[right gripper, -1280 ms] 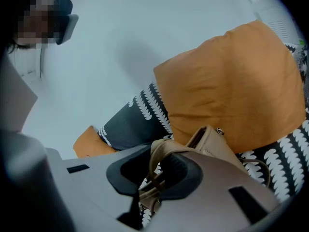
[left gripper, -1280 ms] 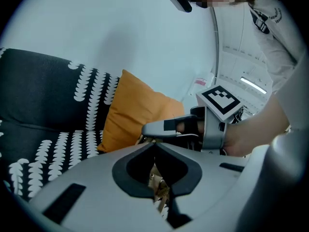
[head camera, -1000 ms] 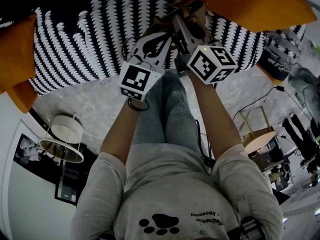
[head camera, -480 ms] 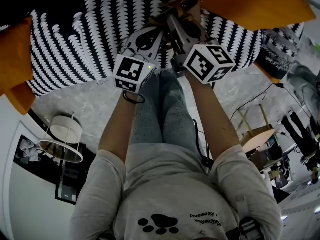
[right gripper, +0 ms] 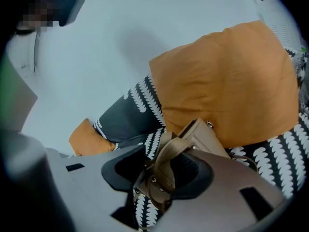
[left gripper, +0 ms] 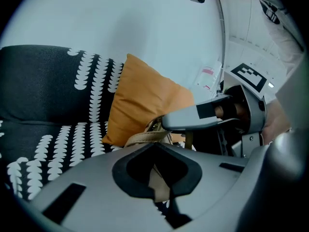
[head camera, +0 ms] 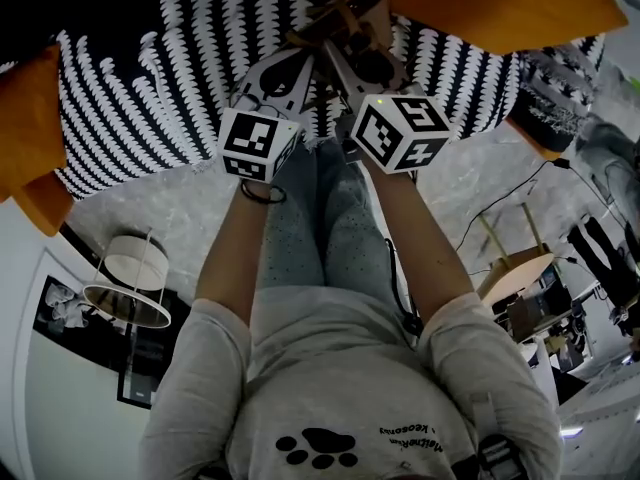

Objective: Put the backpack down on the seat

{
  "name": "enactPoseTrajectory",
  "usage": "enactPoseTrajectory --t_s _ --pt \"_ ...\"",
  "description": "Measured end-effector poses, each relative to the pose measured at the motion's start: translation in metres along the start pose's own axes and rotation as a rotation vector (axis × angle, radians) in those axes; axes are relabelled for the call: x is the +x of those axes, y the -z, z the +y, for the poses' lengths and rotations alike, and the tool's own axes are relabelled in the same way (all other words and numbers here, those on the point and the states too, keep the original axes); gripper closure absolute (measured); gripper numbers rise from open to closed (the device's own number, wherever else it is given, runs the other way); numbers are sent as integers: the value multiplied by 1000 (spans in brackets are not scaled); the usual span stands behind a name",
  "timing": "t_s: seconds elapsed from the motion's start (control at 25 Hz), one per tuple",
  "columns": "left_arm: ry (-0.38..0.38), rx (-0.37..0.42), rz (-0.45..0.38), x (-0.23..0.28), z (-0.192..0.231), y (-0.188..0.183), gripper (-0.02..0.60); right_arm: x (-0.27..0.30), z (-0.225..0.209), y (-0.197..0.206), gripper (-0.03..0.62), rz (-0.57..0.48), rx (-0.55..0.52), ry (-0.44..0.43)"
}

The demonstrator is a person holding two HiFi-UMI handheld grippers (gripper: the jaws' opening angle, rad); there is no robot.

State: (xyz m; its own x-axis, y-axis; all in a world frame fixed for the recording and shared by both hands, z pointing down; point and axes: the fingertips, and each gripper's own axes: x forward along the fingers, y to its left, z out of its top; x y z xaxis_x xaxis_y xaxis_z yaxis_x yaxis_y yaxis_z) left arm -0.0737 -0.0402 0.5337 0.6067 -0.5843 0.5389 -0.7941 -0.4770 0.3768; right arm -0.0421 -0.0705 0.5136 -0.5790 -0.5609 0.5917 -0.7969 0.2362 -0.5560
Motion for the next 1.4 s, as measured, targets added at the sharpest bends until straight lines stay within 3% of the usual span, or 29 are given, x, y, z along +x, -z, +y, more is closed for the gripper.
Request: enactPoseTrajectory --t_s 0.2,0.52,0.84,1.32,1.4 --pt "-18 1 16 18 -7 -2 561 -14 -28 6 433 29 -30 97" --pt "-25 11 10 19 -26 -8 561 -59 -41 7 431 12 -51 162" --pt "-47 10 6 51 -8 23 561 -55 -62 10 431 -50 -95 158" --pt "-92 15 37 34 9 -5 561 -68 -18 -26 434 -88 -156 115" --pt "-93 8 42 29 5 -5 561 -71 -13 -26 460 -82 -170 113"
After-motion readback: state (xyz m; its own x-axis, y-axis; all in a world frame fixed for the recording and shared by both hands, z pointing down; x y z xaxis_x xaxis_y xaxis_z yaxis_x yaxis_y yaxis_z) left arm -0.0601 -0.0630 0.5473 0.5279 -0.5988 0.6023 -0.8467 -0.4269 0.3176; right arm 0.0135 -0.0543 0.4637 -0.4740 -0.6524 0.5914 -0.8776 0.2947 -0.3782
